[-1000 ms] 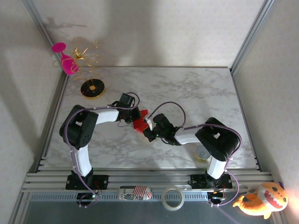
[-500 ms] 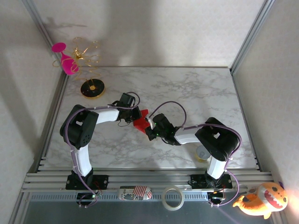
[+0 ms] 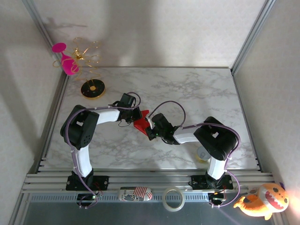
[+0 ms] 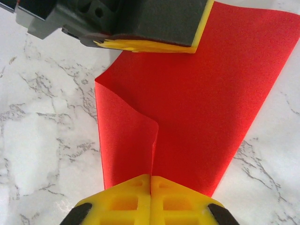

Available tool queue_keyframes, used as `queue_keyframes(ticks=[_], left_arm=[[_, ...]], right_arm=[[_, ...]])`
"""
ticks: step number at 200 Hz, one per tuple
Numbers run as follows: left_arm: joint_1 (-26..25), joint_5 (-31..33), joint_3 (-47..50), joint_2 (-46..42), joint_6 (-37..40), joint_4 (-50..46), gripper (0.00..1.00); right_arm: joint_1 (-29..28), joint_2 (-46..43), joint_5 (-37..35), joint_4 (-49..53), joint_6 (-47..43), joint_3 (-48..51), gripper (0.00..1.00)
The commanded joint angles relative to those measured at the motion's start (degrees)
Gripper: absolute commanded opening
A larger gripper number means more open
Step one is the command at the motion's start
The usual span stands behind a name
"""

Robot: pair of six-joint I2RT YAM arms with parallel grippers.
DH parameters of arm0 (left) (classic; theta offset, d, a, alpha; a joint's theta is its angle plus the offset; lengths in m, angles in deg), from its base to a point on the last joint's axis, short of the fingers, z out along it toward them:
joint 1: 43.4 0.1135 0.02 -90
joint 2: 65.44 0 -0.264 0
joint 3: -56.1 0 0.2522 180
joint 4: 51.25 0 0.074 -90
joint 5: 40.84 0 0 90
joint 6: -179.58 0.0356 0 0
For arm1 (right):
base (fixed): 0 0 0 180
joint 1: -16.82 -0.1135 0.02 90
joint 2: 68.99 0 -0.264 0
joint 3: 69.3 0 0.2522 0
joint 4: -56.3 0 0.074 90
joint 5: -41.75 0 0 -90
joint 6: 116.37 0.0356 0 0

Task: Fold a paper plane with a square sheet of paper (pick it up from the middle)
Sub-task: Third fold the triangle at the center of the table.

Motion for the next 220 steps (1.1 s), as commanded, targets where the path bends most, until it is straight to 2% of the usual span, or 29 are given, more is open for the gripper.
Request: queue_keyframes(ticks=[1, 122, 220], left_arm=[[-0.72, 1.61, 0.38, 3.18, 1.22, -4.66, 0.10], [-0.80, 2.31, 0.68, 3.22, 0.55, -4.31, 0.11], [-0.81, 2.11, 0.70, 3.05, 0.43, -4.31, 0.12]], right_arm=[[0.41, 0.83, -0.51, 0.66, -0.77, -1.45, 0.08], [0.36, -0.42, 2.02, 11.23, 3.90, -5.40, 0.09], [0.37, 1.01, 1.51, 12.19, 4.73, -6.47, 0.09]])
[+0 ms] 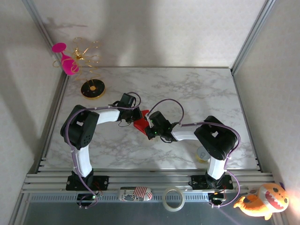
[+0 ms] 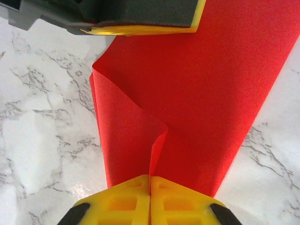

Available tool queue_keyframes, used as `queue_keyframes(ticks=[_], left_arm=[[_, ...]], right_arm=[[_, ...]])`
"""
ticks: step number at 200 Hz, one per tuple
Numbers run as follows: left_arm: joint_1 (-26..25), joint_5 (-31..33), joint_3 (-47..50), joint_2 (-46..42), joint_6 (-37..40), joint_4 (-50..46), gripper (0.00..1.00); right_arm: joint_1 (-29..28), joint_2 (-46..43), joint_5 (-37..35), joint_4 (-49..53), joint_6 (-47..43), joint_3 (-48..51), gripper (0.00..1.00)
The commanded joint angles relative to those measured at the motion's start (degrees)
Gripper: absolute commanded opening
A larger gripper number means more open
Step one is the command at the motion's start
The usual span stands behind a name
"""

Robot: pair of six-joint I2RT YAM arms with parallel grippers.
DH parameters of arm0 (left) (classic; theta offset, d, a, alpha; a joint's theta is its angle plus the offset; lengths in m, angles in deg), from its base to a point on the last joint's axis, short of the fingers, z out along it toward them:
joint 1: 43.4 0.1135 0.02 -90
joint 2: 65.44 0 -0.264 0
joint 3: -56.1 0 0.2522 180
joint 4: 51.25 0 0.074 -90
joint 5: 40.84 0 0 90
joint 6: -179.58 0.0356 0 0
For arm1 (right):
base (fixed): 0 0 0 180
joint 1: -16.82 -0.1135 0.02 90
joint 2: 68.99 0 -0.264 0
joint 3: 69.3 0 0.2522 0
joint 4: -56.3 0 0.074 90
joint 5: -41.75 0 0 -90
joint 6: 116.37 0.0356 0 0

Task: Fold a paper plane with a square sheet of paper (pick it up from the middle)
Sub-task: Third fold the triangle at the center of the table.

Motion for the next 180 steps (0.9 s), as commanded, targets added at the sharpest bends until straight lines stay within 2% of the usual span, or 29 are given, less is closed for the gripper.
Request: queue_keyframes(ticks=[1, 116, 180], left_arm=[[-0.74, 2.10, 0.73, 3.03, 0.08, -4.35, 0.12], [-0.74, 1.98, -1.10, 2.49, 0.69, -5.24, 0.12], [-0.65, 1.88, -1.12, 3.12, 1.13, -5.86, 0.10]], right_arm=[[0.37, 0.59, 0.19, 1.72, 0.82, -1.46, 0.09], [0.35, 1.60, -1.52, 2.95, 0.73, -1.48, 0.09], [0.37, -2.00, -0.22, 3.64, -0.31, -2.61, 0.09]])
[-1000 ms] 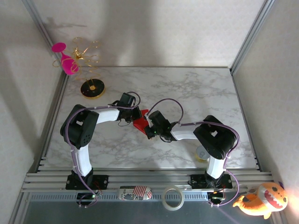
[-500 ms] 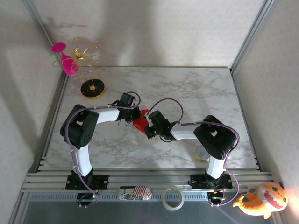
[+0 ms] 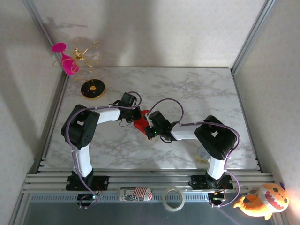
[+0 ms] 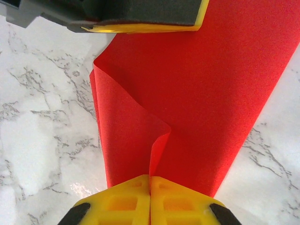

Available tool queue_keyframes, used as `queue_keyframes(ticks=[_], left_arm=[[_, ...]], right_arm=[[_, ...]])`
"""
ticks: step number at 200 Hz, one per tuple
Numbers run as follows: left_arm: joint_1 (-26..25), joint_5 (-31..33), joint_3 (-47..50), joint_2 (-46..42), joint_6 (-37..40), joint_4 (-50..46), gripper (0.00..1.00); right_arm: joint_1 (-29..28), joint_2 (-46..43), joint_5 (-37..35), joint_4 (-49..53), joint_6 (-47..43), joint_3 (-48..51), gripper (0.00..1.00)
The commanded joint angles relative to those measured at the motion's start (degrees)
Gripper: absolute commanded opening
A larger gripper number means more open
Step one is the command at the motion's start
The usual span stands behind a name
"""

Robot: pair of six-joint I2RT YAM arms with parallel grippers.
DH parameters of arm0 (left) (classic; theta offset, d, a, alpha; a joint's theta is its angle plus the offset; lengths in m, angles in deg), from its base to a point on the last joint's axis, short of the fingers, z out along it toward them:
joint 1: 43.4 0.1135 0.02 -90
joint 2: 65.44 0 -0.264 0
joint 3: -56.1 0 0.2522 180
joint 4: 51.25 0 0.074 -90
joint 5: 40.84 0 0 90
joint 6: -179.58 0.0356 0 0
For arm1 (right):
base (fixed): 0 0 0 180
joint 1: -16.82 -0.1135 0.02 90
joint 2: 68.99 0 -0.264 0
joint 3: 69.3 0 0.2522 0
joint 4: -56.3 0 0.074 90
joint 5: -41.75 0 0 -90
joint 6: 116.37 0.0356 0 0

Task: Fold a paper plane with a square sheet of paper (pick it up from the middle)
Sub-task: Third fold the triangle at the center of the table.

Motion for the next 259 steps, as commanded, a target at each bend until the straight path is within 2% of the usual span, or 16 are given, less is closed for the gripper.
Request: queue_keyframes(ticks=[1, 259], left_arm=[[-0.50, 1.69, 0.17, 2.62, 0.89, -4.61, 0.10], [-0.50, 1.83, -0.59, 1.44, 1.24, -5.22, 0.11]], right_arm=[[0.37, -2.09, 0.02, 2.03, -0.46, -1.72, 0.09], [0.42, 2.77, -3.24, 3.63, 0.75, -2.13, 0.09]])
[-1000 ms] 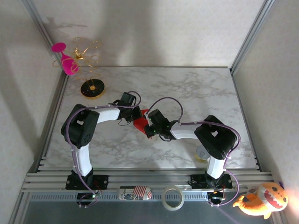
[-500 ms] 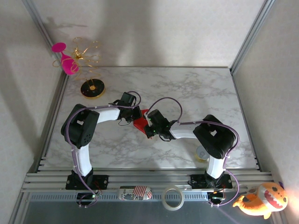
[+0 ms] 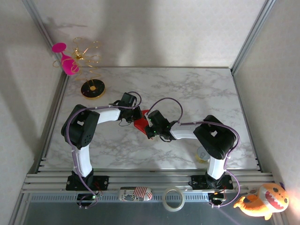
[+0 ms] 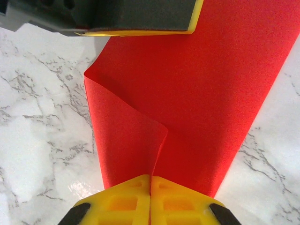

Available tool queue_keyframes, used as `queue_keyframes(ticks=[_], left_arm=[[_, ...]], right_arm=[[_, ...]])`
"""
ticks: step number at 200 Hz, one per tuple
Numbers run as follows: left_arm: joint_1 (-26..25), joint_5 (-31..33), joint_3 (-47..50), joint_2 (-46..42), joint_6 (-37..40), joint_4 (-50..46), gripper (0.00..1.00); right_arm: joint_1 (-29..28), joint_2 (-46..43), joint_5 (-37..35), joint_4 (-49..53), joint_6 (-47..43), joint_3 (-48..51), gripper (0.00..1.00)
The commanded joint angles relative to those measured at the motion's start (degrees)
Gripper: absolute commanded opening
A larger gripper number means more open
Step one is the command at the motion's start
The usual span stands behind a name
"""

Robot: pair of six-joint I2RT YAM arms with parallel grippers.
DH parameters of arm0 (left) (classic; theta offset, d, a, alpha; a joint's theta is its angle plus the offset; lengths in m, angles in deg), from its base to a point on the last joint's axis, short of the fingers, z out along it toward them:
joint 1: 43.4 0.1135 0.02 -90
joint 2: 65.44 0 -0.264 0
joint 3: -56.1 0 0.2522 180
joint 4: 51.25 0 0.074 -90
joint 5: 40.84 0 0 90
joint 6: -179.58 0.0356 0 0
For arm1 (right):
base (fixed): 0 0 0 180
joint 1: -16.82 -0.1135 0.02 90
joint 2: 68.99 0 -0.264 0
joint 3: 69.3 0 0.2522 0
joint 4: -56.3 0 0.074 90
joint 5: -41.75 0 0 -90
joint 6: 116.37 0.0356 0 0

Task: Fold a paper plane with a square sheet of paper (pick it up from the middle)
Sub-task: Third fold the triangle at the center of the table.

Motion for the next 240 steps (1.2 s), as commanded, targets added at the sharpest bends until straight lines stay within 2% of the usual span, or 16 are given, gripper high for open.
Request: queue_keyframes(ticks=[1, 32, 64, 93, 114, 134, 175, 240], left_arm=[[-0.50, 1.84, -0.41, 1.30, 1.22, -4.95, 0.11], [-0.10, 1.73, -0.19, -2.92, -0.35, -3.88, 0.15], [0.71, 2.24, 4.77, -10.05, -5.42, -0.07, 0.23], [0.74, -0.02, 11.89, -15.53, -11.27, 6.34, 0.21], [0.06, -3.69, 17.81, -18.03, -16.76, 14.50, 0.16], [-0.56, -5.86, 20.99, -18.29, -20.54, 19.47, 0.14], [-1.85, -7.52, 22.93, -15.90, -22.89, 23.89, 0.13], [-3.31, -5.63, 22.86, -13.23, -21.82, 22.65, 0.13]], right_arm=[[0.48, 2.06, -1.99, 1.84, 0.74, -0.64, 0.09], [0.51, 2.43, -2.02, 1.82, 0.98, -0.19, 0.09], [0.46, 2.89, -2.03, 1.59, 1.02, -0.19, 0.08], [0.51, 3.01, -1.97, 1.57, 0.74, -0.19, 0.08], [0.50, 3.18, -1.82, 1.81, 0.68, -0.28, 0.08], [0.45, 3.29, -1.68, 1.92, 0.70, -0.43, 0.08], [0.49, 3.82, -1.56, 2.00, 0.64, -0.88, 0.08], [0.47, 3.65, -1.77, 2.62, 0.59, -1.06, 0.08]])
